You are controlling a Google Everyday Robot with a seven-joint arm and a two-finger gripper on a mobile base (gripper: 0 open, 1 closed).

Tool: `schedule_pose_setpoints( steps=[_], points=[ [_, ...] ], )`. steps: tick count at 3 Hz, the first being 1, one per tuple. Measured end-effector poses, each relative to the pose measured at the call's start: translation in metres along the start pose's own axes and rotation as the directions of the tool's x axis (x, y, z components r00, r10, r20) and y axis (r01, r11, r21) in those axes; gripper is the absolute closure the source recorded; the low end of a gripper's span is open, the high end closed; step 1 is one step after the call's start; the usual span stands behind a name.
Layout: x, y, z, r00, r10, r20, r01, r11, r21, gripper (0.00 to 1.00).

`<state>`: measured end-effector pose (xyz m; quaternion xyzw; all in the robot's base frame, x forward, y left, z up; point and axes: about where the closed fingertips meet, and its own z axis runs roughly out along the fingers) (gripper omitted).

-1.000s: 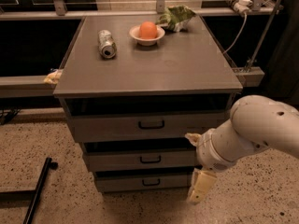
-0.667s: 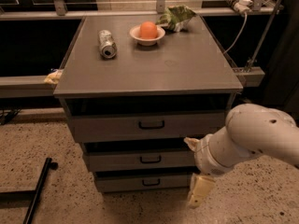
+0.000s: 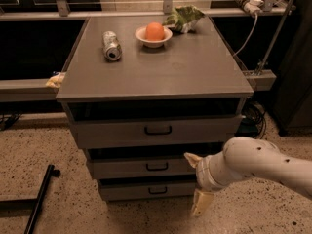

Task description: Open middle drawer

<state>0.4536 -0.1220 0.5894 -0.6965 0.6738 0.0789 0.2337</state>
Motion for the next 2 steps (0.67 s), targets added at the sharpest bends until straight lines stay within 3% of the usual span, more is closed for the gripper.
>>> schedule_pose_setpoints(
  steps=[2],
  points=[
    [0.032,-0.032,0.075,0.996,-0.08,0.043,0.08,0.9968,0.009,0.0]
  ],
)
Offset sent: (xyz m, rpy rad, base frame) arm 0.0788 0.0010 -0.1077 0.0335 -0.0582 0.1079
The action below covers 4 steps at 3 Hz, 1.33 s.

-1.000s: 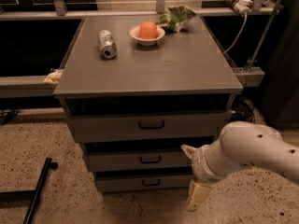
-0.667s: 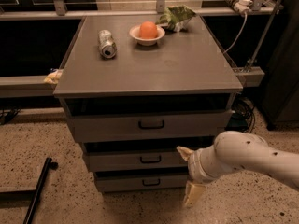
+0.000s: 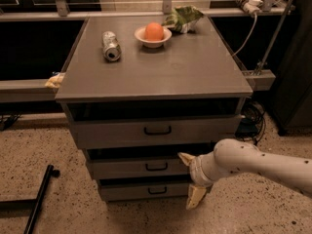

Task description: Open middle drawer

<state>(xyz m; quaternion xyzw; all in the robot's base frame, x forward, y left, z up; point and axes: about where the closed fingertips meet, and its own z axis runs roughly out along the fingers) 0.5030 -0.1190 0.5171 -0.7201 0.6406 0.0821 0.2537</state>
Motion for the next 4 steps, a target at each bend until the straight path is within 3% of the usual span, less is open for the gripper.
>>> schedule_pose_setpoints(
  steps=[4],
  points=[
    [0.056,-0.06,0.058,1.0,0.01,0.017,-0.01,1.0,-0.001,0.0]
  ],
)
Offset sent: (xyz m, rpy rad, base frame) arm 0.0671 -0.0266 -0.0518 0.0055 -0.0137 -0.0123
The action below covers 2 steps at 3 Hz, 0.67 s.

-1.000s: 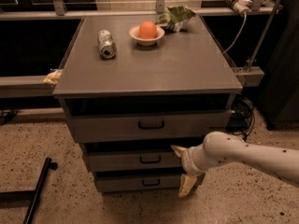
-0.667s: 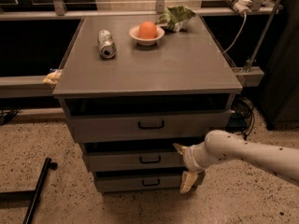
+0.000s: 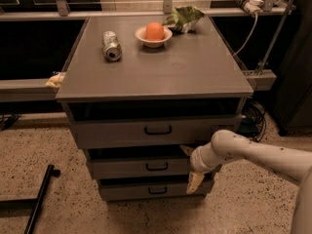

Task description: Open middle drawer

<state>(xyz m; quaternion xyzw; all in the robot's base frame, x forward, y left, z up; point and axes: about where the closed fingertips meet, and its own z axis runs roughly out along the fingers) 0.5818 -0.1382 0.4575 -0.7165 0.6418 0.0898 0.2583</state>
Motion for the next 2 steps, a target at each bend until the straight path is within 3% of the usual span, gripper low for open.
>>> schedule_pose_setpoints(
  steps=[1,2],
  points=[
    [0.0247,-0.0184,0.02,0.998,0.056,-0.024,-0.056,0.9983,-0.016,0.0],
    [0.0248,-0.0182,0.0203,0.998,0.056,-0.024,-0.056,0.9983,-0.017,0.0]
  ],
)
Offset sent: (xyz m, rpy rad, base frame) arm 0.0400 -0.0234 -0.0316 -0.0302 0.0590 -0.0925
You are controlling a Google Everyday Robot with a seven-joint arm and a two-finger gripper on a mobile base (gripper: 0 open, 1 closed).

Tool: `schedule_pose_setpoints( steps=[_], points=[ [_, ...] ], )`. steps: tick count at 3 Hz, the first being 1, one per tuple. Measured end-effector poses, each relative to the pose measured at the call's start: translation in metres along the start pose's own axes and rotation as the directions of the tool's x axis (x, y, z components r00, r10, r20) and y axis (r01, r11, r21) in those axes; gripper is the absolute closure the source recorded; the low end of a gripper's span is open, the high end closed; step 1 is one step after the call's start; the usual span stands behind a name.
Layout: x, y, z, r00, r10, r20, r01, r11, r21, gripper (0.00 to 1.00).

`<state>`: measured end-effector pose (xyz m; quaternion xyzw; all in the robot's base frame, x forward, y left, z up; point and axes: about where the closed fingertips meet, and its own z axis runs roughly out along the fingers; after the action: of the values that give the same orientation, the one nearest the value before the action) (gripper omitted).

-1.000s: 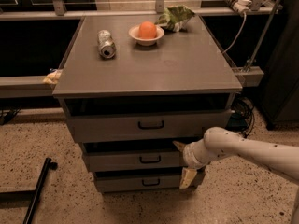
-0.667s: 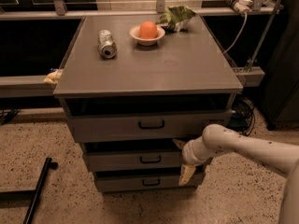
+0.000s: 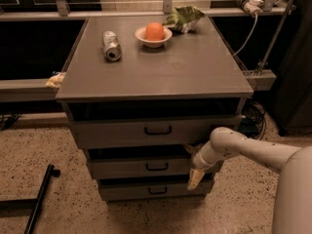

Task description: Open middle drawer

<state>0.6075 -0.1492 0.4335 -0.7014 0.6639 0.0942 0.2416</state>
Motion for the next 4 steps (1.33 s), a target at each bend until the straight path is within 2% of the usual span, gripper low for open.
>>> schedule_pose_setpoints(
  steps=[2,4],
  points=[
    [0.023,0.017,0.009,0.996,0.049,-0.069,-0.053,0.9971,-0.055,0.0],
    [0.034,0.031,0.005,0.99,0.087,-0.113,-0.097,0.9919,-0.082,0.0]
  ],
)
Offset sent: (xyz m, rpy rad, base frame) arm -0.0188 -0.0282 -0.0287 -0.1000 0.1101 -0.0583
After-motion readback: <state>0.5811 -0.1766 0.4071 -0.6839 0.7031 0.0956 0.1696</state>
